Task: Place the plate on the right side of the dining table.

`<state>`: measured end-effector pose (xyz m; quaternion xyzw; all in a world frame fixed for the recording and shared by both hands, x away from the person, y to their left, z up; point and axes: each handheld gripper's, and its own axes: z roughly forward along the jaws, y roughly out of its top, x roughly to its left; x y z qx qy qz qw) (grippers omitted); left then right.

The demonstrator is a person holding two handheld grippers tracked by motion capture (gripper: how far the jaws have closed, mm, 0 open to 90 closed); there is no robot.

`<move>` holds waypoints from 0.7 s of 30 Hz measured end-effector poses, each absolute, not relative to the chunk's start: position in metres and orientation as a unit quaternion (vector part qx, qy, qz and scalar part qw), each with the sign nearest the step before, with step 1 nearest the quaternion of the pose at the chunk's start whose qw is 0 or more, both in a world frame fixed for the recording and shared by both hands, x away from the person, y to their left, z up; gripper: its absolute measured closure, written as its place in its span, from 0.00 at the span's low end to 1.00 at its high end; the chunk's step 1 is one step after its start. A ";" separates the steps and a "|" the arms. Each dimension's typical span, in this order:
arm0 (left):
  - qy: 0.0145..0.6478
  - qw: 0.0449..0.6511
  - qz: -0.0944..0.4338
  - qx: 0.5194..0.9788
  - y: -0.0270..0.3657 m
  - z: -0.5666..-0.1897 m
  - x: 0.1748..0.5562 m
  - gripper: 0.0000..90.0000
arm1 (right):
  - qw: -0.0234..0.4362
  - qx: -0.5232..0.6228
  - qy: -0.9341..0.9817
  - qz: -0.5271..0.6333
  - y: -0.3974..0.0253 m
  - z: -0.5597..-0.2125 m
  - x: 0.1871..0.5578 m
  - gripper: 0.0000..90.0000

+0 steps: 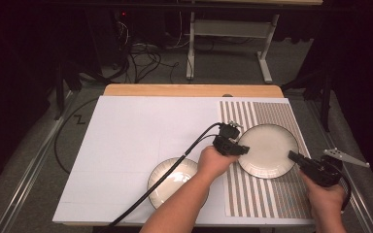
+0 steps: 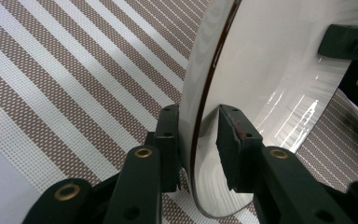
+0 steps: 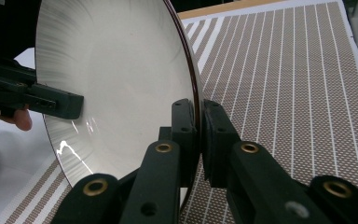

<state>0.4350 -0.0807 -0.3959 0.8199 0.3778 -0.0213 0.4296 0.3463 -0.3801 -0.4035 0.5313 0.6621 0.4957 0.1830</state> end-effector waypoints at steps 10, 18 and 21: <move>0.379 0.445 0.022 0.811 -0.073 -0.384 0.429 0.60 | 0.188 0.534 0.659 0.496 -0.379 -0.405 0.349 0.97; 0.366 0.478 0.033 0.798 -0.035 -0.374 0.409 0.48 | 0.195 0.538 0.663 0.483 -0.376 -0.403 0.353 0.96; 0.358 0.479 0.037 0.800 -0.018 -0.371 0.398 0.47 | 0.192 0.543 0.665 0.475 -0.375 -0.403 0.356 0.95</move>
